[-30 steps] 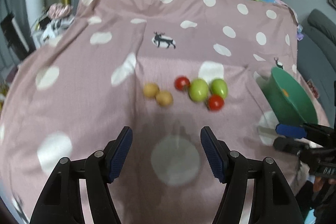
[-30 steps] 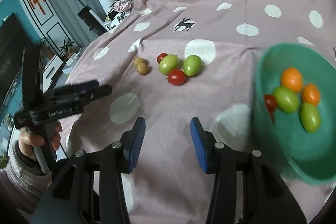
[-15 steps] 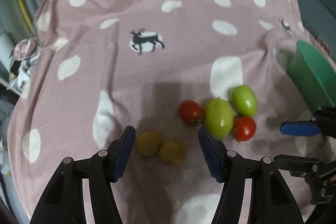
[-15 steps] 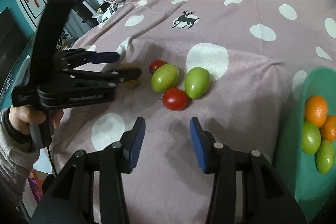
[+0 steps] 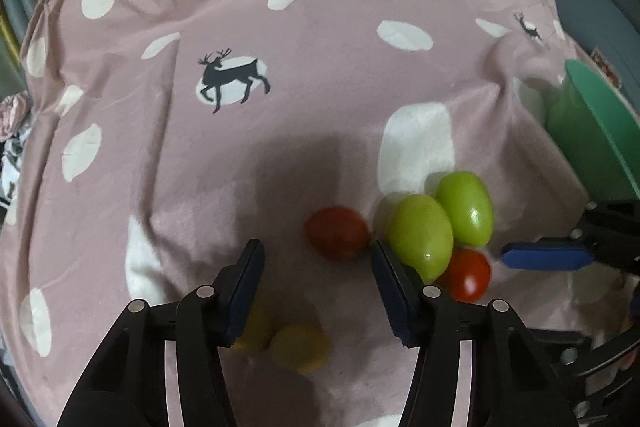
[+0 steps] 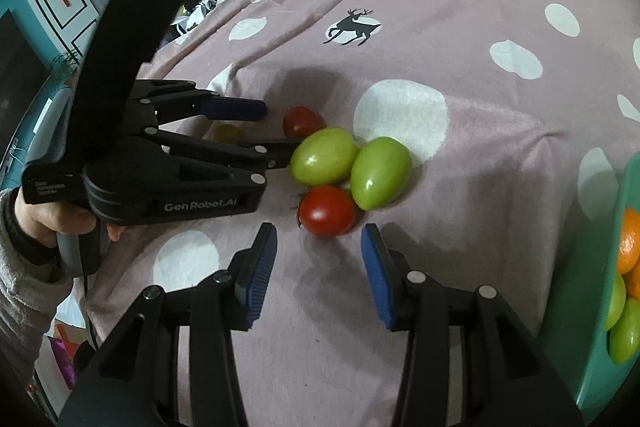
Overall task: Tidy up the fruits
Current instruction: 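Grasp a red tomato with the left tool while the right tool grasps another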
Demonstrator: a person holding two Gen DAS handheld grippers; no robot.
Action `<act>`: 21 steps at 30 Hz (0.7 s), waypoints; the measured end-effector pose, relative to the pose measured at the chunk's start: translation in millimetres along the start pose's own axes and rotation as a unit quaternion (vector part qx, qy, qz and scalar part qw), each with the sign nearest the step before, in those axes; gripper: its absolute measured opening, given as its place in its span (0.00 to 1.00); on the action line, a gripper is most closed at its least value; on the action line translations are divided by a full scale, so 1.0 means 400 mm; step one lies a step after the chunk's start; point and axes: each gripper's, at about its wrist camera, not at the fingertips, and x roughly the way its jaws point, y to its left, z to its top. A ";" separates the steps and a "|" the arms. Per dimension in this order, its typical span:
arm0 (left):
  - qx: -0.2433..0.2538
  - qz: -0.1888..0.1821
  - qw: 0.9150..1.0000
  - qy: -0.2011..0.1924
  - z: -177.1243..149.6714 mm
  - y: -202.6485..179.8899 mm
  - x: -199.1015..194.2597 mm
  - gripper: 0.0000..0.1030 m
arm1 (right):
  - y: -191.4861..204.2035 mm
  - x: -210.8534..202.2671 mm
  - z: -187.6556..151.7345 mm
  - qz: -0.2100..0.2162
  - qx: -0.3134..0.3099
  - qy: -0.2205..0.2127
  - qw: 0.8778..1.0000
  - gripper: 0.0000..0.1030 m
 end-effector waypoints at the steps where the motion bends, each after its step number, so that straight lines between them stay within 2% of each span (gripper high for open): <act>1: 0.001 -0.004 1.000 0.000 0.004 0.000 0.004 0.55 | -0.001 0.003 0.003 0.000 0.000 0.000 1.000 0.43; 4: -0.001 -0.007 1.000 0.001 0.010 -0.002 0.013 0.53 | -0.006 0.012 0.008 0.002 0.005 0.002 1.000 0.41; 6: -0.002 -0.011 1.000 0.001 0.012 -0.003 0.019 0.44 | -0.008 0.016 0.009 0.010 0.009 0.004 1.000 0.41; 8: -0.004 -0.011 1.000 0.003 0.010 -0.002 0.026 0.41 | -0.011 0.021 0.011 0.015 0.014 0.009 1.000 0.39; 14: -0.008 -0.015 1.000 -0.002 0.015 -0.002 0.027 0.37 | -0.024 0.046 0.020 0.034 0.031 0.030 0.998 0.37; 15: -0.008 -0.015 1.000 -0.002 0.017 -0.002 0.028 0.37 | -0.025 0.048 0.023 0.034 0.031 0.031 0.998 0.35; 21: -0.028 -0.022 0.999 -0.008 0.022 0.017 0.027 0.37 | -0.009 0.059 0.040 0.018 0.017 0.037 0.999 0.37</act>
